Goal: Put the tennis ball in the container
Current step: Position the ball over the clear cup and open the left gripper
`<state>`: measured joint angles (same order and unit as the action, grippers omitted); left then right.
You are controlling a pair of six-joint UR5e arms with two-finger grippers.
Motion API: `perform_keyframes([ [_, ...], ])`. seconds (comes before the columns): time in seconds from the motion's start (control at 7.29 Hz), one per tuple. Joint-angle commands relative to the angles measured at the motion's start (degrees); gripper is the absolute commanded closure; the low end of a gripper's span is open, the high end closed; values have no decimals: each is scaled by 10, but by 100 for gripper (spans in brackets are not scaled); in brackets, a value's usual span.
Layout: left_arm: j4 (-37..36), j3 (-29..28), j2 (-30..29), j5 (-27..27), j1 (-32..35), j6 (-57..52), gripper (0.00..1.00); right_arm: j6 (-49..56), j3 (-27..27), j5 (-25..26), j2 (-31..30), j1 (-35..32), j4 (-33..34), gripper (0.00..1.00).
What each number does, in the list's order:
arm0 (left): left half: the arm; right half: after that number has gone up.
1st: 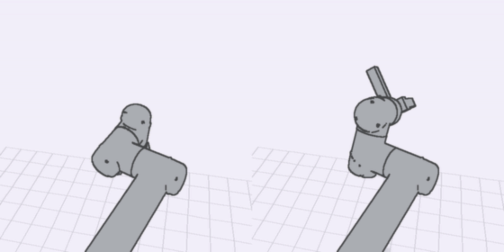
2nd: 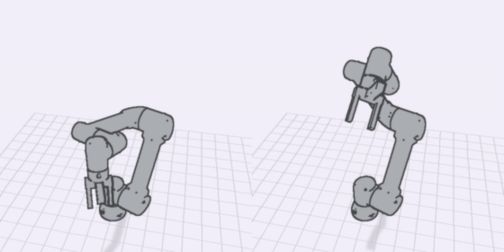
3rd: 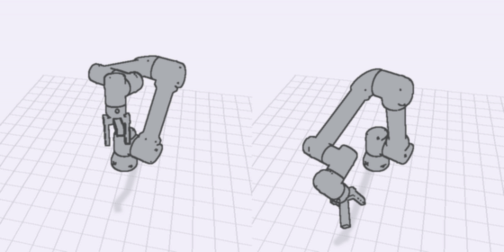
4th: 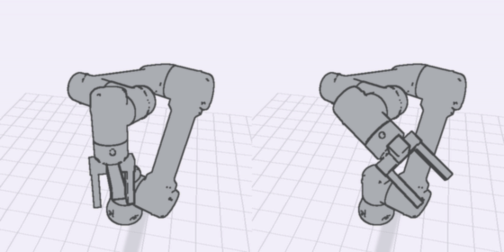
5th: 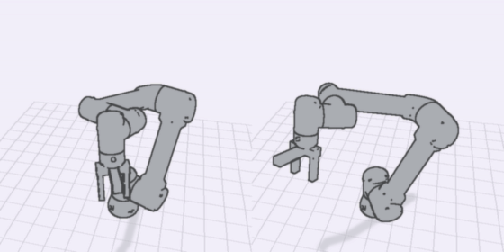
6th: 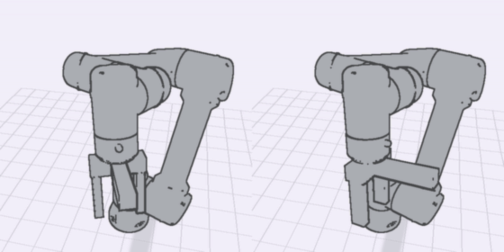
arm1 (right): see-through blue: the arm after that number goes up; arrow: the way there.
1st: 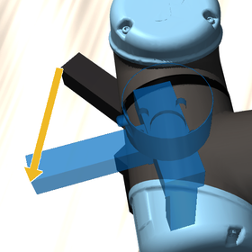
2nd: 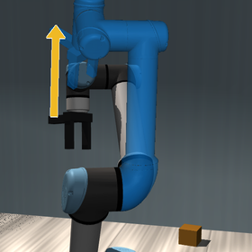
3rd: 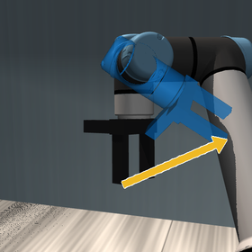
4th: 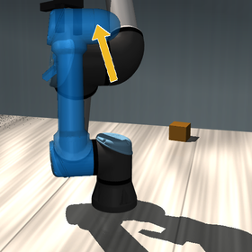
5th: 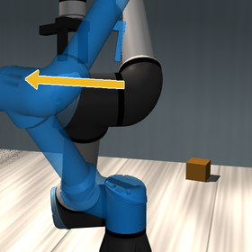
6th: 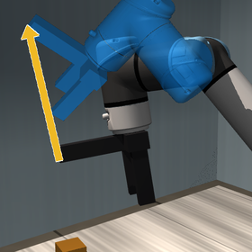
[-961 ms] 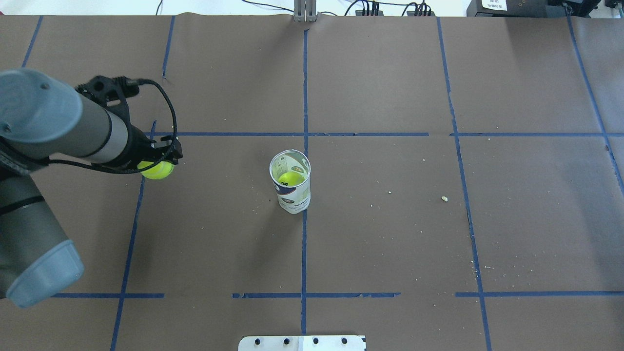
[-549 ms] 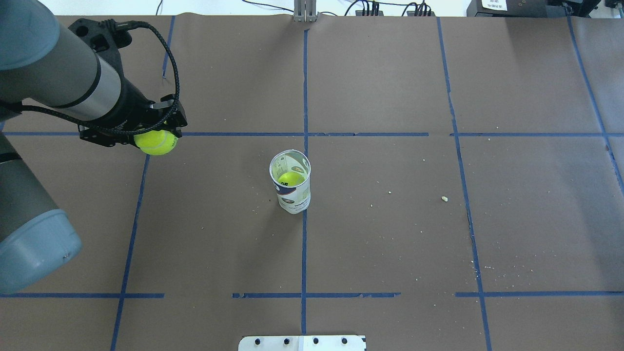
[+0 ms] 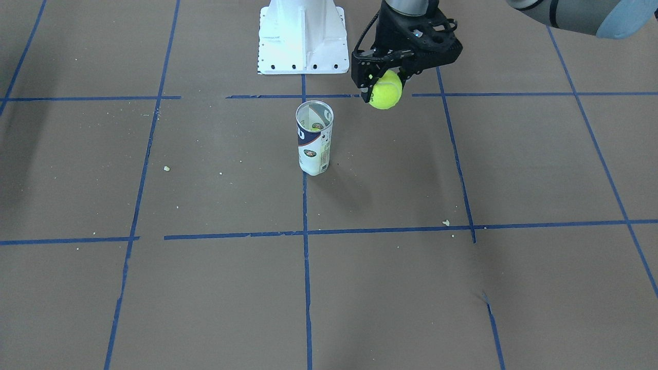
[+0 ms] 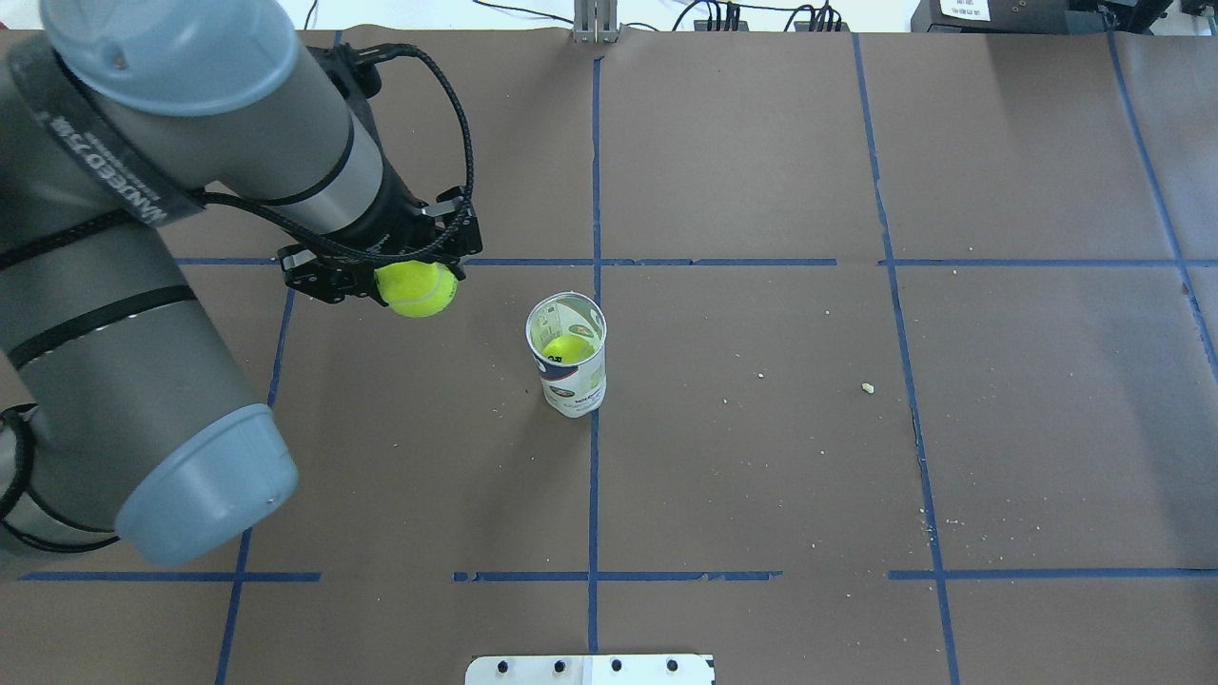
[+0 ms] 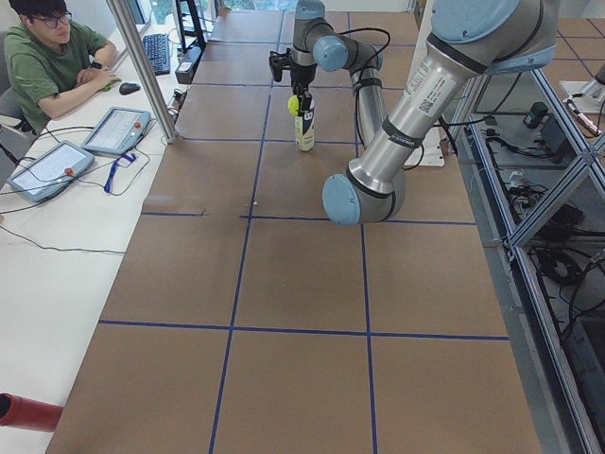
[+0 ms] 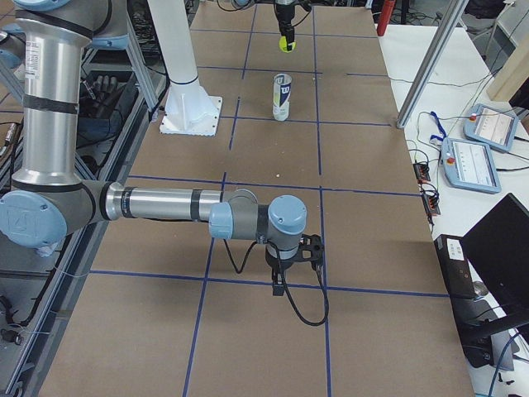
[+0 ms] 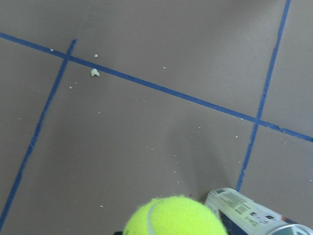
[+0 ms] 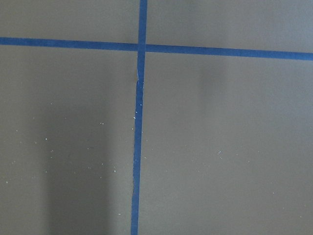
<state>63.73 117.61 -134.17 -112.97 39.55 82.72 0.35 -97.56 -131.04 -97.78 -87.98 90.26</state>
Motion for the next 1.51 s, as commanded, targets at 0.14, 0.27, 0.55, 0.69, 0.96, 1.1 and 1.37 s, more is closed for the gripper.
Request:
perform_keyframes([
  [0.14,-1,-94,-88,0,-22,38,81,0,0,0,0,0,0,0],
  [0.27,0,-130,-118,1,-25,50,81,0,0,0,0,0,0,0],
  [0.55,-1,-160,-135,6,-55,52,79,0,0,0,0,0,0,0],
  [0.69,0,-159,-122,7,-63,53,79,0,0,0,0,0,0,0],
  [0.96,1,-150,-111,7,-64,52,79,0,0,0,0,0,0,0],
  [1.1,1,-150,-113,7,-64,52,79,0,0,0,0,0,0,0],
  [1.37,2,-150,-112,7,-64,51,61,0,0,0,0,0,0,0],
])
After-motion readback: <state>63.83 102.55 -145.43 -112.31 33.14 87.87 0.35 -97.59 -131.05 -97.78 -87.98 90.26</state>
